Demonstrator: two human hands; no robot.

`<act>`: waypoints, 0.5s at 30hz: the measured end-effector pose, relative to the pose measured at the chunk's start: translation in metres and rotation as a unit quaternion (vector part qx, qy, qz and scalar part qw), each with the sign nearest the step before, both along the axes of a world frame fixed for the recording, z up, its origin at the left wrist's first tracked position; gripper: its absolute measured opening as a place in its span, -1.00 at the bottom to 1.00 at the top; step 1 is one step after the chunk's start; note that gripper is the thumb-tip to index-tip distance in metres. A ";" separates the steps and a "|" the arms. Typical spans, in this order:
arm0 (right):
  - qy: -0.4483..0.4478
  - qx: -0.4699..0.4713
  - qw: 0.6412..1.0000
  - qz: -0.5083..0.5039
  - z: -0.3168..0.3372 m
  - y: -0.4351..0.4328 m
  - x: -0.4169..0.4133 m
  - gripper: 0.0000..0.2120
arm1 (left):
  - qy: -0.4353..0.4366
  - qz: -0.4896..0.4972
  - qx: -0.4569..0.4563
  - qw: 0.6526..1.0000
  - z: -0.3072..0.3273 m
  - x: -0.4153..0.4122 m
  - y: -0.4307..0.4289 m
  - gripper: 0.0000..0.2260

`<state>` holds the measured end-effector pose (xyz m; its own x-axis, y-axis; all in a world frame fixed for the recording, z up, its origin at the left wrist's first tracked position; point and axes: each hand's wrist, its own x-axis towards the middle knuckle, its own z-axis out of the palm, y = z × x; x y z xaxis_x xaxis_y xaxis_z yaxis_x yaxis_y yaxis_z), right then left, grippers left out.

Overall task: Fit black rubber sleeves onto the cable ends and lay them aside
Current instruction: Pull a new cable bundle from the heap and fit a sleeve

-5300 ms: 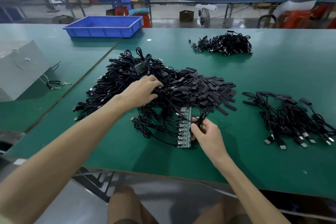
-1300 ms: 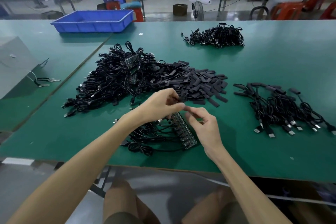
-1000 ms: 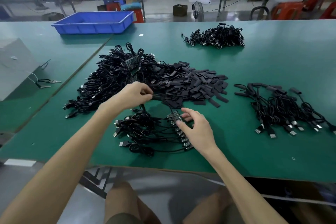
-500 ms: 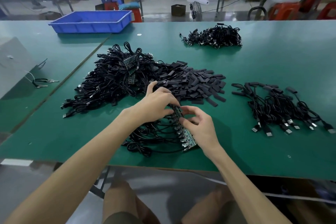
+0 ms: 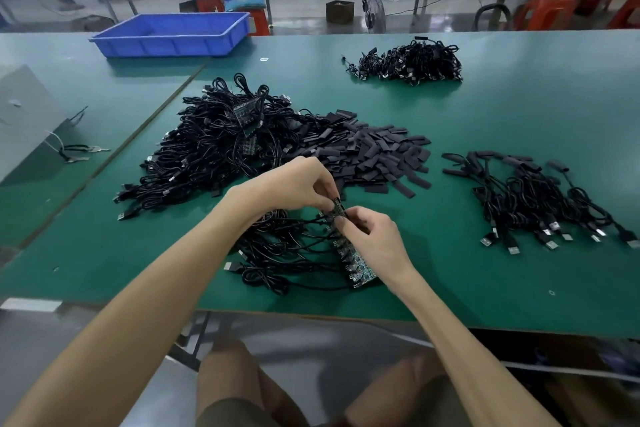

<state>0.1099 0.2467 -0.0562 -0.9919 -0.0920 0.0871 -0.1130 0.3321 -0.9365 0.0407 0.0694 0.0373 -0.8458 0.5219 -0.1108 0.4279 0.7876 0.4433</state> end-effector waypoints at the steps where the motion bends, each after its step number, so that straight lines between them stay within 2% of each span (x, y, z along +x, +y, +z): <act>1: 0.001 0.004 1.000 0.000 -0.001 0.000 -0.001 -0.82 | -0.002 -0.002 -0.005 1.000 0.000 0.000 0.001 -0.85; 6: 0.013 0.020 0.999 -0.030 -0.003 0.000 -0.001 -0.64 | 0.000 -0.018 -0.012 1.000 -0.001 0.002 0.007 -0.89; 15: 0.013 0.013 0.999 -0.029 0.000 0.000 0.001 -0.59 | 0.007 -0.006 0.009 1.000 -0.006 0.009 0.008 -0.89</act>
<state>0.1104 0.2464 -0.0566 -0.9932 -0.0364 0.1109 -0.1166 0.3627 -0.9246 0.0499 0.0778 0.0309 -0.8408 0.5339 -0.0896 0.4433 0.7739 0.4523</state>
